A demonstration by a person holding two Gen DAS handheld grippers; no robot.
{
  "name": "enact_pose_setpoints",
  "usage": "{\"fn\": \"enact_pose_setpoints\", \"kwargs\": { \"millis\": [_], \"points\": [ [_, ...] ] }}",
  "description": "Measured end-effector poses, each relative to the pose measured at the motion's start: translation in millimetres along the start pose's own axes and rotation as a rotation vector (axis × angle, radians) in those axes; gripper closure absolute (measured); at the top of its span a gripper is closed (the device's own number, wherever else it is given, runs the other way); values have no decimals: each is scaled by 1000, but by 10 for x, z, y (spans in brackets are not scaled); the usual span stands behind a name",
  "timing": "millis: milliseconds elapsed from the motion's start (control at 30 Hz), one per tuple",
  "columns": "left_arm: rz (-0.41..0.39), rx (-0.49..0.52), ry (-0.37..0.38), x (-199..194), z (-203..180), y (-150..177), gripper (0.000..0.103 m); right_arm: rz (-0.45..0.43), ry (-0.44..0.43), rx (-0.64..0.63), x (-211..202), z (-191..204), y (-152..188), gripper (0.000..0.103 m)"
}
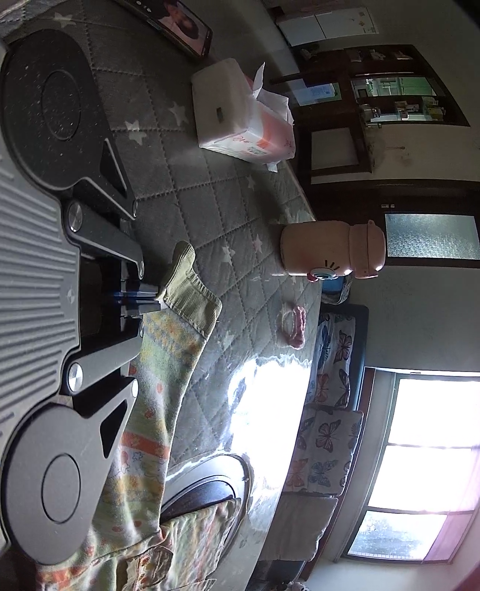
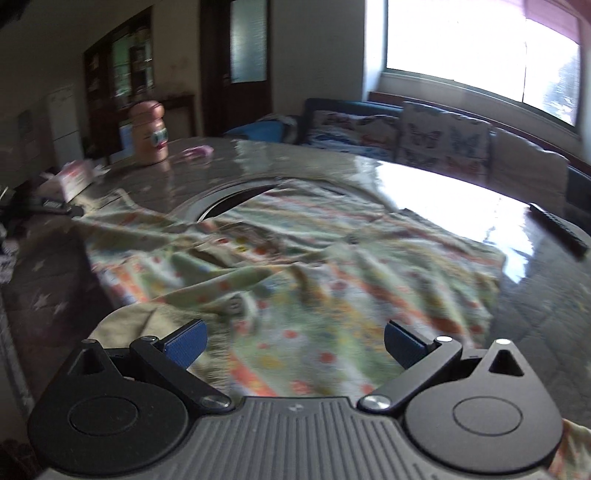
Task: Fold clothes
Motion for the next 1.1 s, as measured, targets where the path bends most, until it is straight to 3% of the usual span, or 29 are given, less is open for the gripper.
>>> {"fn": "enact_pose_setpoints", "kwargs": {
  "millis": [167, 300, 433, 533, 733, 1100],
  "points": [
    [23, -7, -14, 40, 70, 44, 92, 52, -37, -115, -7, 250, 146, 0],
    [24, 1, -31, 41, 101, 33, 85, 30, -29, -161, -126, 321, 82, 0],
    [8, 14, -73, 28, 144, -19, 65, -39, -52, -119, -168, 347, -156, 0],
    [10, 25, -79, 38, 172, -61, 57, -52, -78, -102, -51, 431, -240, 0],
    [28, 100, -64, 159, 136, -81, 55, 9, -115, -153, 163, 670, -94, 0],
    [-4, 205, -82, 363, 78, -166, 53, 97, -153, -159, 55, 622, 139, 0]
  ]
}}
Point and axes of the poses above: each gripper's, at about its wrist camera, not at the fingertips, and x roughly the way its jaws point, z to its left, y to its underside, the point moved 8 cm from there along x, roughly the way its jaws point, and after that the axes turned 2 degrees about -x, right-handed, at the moved point
